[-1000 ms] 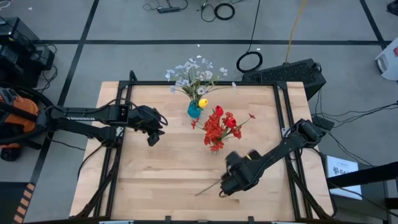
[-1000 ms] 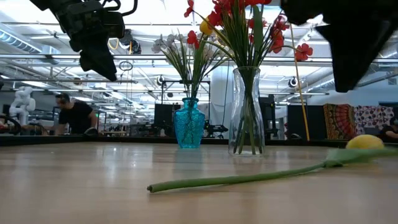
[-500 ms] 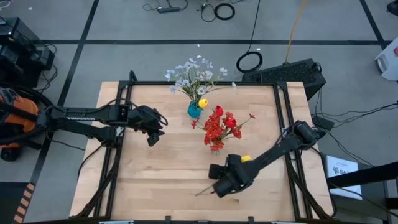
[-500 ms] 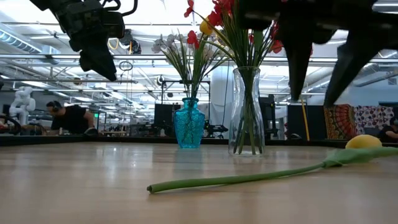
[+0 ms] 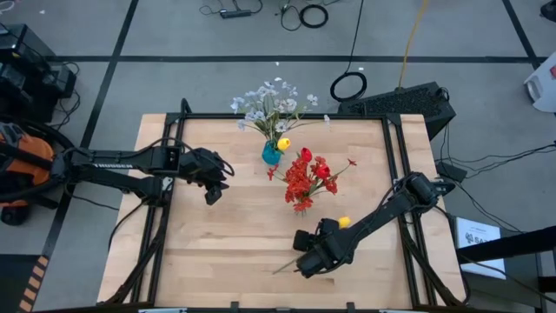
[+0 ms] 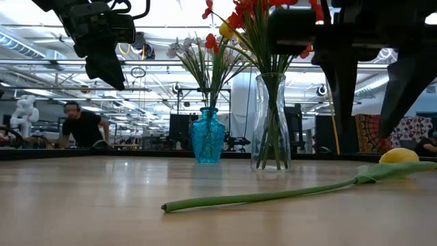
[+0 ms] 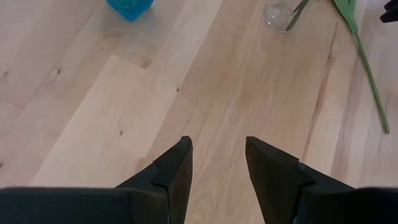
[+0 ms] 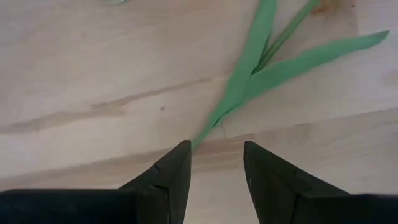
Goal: Sort flowers into vase by color
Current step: Put the yellow tulip into the blue vase
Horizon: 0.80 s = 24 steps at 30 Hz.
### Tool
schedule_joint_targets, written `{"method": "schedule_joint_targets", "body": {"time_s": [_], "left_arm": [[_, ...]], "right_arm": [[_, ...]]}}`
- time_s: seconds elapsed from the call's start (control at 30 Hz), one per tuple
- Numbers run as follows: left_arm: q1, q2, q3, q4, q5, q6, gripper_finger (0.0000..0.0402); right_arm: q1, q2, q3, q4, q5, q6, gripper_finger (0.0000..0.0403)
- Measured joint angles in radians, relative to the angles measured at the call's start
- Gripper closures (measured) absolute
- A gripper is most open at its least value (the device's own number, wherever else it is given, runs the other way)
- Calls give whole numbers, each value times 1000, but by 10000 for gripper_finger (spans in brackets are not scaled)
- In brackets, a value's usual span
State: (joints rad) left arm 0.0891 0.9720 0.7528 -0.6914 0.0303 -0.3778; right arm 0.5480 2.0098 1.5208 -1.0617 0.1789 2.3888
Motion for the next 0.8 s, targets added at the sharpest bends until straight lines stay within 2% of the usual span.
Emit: {"method": "schedule_joint_targets", "body": {"time_s": [0.23,0.6,0.7,0.8], "left_arm": [[0,0,0,1,0,25,247],[0,0,0,-6,0,45,247],[0,0,0,-6,0,45,247],[0,0,0,-6,0,45,247]], "right_arm": [[-18,22,0,-8,-7,16,264],[-47,120,3,70,-99,5,265],[-49,139,6,72,-127,-24,279],[-49,143,5,72,-142,-67,315]]}}
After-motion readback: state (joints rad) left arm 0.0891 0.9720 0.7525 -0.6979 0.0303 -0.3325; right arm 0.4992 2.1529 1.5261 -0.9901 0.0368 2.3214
